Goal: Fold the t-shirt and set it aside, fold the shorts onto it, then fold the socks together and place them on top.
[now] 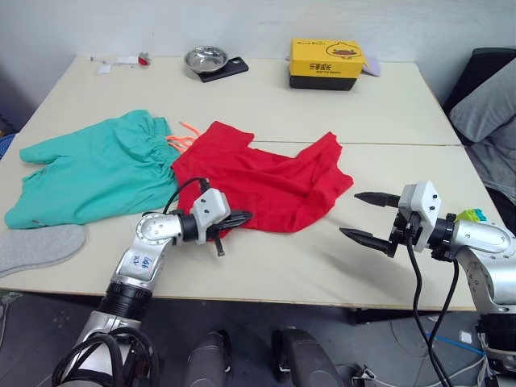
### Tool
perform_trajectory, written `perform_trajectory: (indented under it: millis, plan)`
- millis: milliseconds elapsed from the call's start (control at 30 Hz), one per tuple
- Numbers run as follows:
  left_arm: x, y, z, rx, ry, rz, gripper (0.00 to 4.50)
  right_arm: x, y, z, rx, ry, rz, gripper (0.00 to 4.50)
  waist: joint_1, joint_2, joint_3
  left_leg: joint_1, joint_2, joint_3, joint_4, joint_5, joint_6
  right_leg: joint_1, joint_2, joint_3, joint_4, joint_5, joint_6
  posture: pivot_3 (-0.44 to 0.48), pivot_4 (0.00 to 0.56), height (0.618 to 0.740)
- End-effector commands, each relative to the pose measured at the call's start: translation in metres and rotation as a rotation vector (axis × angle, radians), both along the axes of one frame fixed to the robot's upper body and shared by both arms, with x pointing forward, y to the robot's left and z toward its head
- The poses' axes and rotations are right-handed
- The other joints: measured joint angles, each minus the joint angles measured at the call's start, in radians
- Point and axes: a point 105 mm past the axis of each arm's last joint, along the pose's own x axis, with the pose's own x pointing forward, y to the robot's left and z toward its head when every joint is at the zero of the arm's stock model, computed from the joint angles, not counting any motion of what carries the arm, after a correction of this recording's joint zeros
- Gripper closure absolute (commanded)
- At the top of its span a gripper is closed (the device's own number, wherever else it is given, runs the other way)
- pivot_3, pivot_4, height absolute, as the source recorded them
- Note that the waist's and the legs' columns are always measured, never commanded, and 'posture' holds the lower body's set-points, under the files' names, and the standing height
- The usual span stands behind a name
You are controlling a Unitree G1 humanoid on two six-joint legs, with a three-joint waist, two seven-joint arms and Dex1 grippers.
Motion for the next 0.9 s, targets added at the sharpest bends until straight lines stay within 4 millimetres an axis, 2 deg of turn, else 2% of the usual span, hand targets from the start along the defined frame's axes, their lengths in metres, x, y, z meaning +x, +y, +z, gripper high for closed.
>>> perform_trajectory:
  millis: [33,133,300,333,367,467,633,900]
  plan:
    - [-0.002,0.01,0.015,-0.046,-0.036,0.016,4.45,-0.002,-0.002,0.013,-0.001,-0.044,0.003,0.0,0.0,0.0,0.0,0.0,0.0,0.0,0.0,0.0,0.0,0.0,0.0,0.0,0.0,0.0,0.0,0.0,0.15,0.74]
    - [-0.008,0.015,0.021,-0.084,-0.045,-0.006,4.45,-0.003,-0.002,0.013,-0.002,-0.042,0.004,0.0,0.001,0.0,0.0,0.0,0.0,0.0,0.0,0.0,0.0,0.0,0.0,0.0,0.0,0.0,0.0,0.0,0.15,0.74]
    - [-0.018,0.013,0.019,-0.06,-0.044,-0.054,4.45,-0.002,-0.002,0.012,-0.001,-0.039,0.006,0.0,0.002,0.0,0.0,0.0,0.0,0.0,0.0,0.0,0.0,0.0,0.0,0.0,0.0,0.0,0.0,0.0,0.15,0.74]
    - [-0.019,0.009,0.019,-0.044,-0.063,-0.07,4.08,-0.002,-0.002,0.012,-0.001,-0.039,0.006,0.0,0.002,0.0,0.0,0.0,0.0,0.0,0.0,0.0,0.0,0.0,0.0,0.0,0.0,0.0,0.0,0.0,0.15,0.74]
    - [-0.02,0.005,0.019,-0.033,-0.077,-0.081,3.91,-0.002,-0.002,0.012,-0.001,-0.039,0.005,0.0,0.004,0.0,0.0,0.0,0.0,0.0,0.0,0.0,0.0,0.0,0.0,0.0,0.0,0.0,0.0,0.0,0.15,0.74]
    - [-0.019,-0.004,0.008,0.064,-0.12,-0.117,3.02,-0.001,-0.002,0.012,0.003,-0.042,0.004,0.0,0.007,0.0,0.0,0.0,0.0,0.0,0.0,0.0,0.0,0.0,0.0,0.0,0.0,0.0,0.0,0.0,0.15,0.74]
    - [-0.009,-0.014,0.0,0.119,-0.152,-0.112,3.02,-0.001,-0.002,0.012,0.004,-0.044,-0.001,0.0,0.013,0.0,0.0,0.0,0.0,0.0,0.001,-0.001,0.001,0.0,0.0,0.0,0.0,0.0,0.0,0.0,0.15,0.74]
    - [-0.005,-0.014,-0.002,0.117,-0.145,-0.11,3.02,-0.002,-0.004,0.011,0.008,-0.043,-0.006,0.0,0.017,0.0,0.0,0.0,0.0,0.0,0.001,-0.001,0.001,0.0,0.0,0.0,0.0,0.0,0.0,0.0,0.15,0.74]
